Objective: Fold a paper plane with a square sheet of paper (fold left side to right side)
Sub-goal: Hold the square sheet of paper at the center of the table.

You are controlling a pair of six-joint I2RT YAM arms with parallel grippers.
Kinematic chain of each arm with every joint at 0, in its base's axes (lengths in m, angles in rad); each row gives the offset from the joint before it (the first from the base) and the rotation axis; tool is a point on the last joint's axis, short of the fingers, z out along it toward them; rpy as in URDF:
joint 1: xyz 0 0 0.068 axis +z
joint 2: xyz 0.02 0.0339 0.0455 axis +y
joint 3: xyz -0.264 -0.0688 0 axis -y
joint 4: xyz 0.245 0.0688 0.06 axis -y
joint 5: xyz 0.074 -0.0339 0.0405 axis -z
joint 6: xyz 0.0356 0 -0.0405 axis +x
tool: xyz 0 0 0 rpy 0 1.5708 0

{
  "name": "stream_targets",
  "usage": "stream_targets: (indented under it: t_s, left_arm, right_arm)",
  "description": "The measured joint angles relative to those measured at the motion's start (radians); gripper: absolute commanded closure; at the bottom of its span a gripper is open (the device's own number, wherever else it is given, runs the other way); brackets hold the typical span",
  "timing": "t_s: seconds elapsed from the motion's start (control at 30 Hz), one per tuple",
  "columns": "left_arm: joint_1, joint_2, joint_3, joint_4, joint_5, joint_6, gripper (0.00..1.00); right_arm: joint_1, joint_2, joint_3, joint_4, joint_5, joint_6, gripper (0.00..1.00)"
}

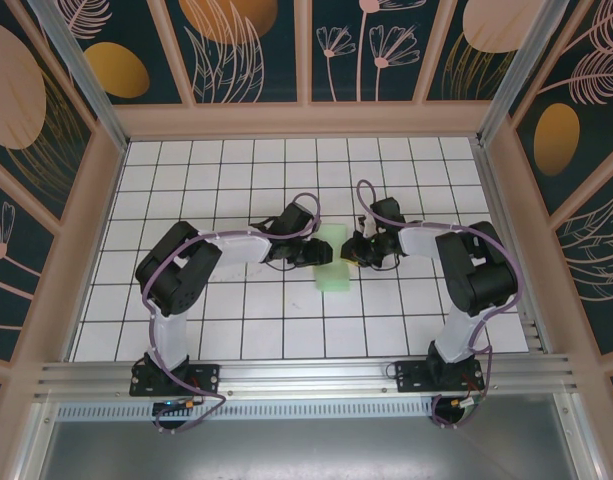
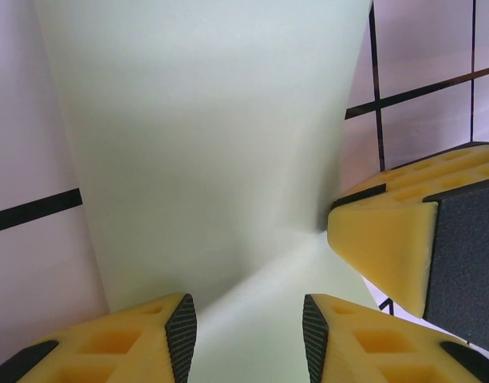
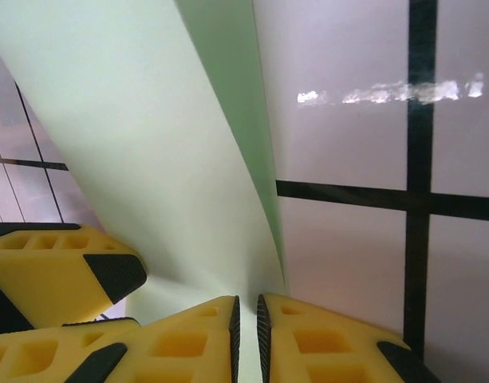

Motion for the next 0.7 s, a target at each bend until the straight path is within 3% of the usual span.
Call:
stream_targets:
  t_s: [0.37, 0.7]
  left_arm:
    - [0.0, 0.0, -0.002, 0.003, 0.0, 0.0, 0.58]
    - [0.0, 0.0, -0.002, 0.003, 0.0, 0.0, 0.58]
  right_arm:
    - [-0.023, -0.025, 0.067, 0.008, -0.005, 0.003, 0.83]
    - [-0.003, 0.11, 0.156, 0.042, -0.042, 0.023, 0.83]
